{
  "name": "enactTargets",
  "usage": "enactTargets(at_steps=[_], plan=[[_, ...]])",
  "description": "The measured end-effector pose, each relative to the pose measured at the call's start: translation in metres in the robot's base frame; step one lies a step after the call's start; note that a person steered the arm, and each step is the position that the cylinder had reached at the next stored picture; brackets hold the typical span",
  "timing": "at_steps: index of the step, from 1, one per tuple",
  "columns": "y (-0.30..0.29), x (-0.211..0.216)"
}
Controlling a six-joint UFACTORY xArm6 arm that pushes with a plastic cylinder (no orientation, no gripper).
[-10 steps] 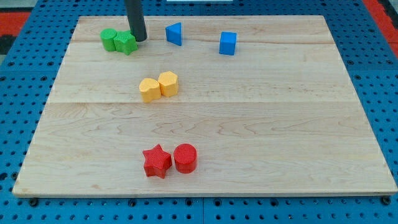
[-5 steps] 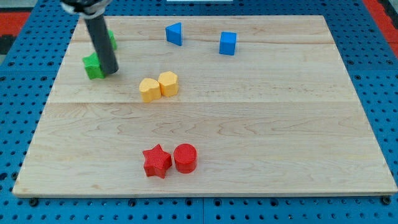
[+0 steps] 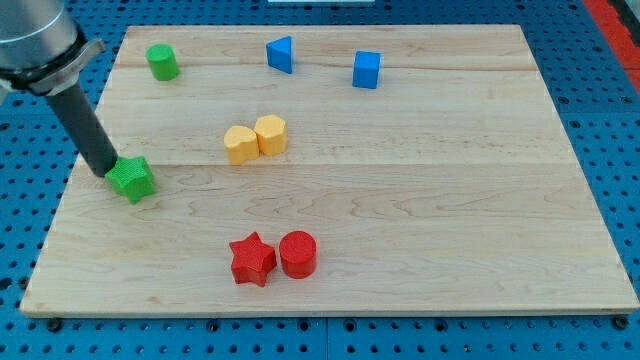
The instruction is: Move the green star to the bottom left of the board
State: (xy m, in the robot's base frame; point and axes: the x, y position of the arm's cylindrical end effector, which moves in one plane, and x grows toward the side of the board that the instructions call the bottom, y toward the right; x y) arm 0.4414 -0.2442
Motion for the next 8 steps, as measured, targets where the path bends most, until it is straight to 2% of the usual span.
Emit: enactTargets(at_steps=[1,2,3,4,5,6,7,8], plan=[[0.011,-0.024],[0.033,0.027],[0.025,0.080],[0.017,0.066],[0.035,0.036],[0.099,0.086],[0.126,0.109],[0.073,0.109]])
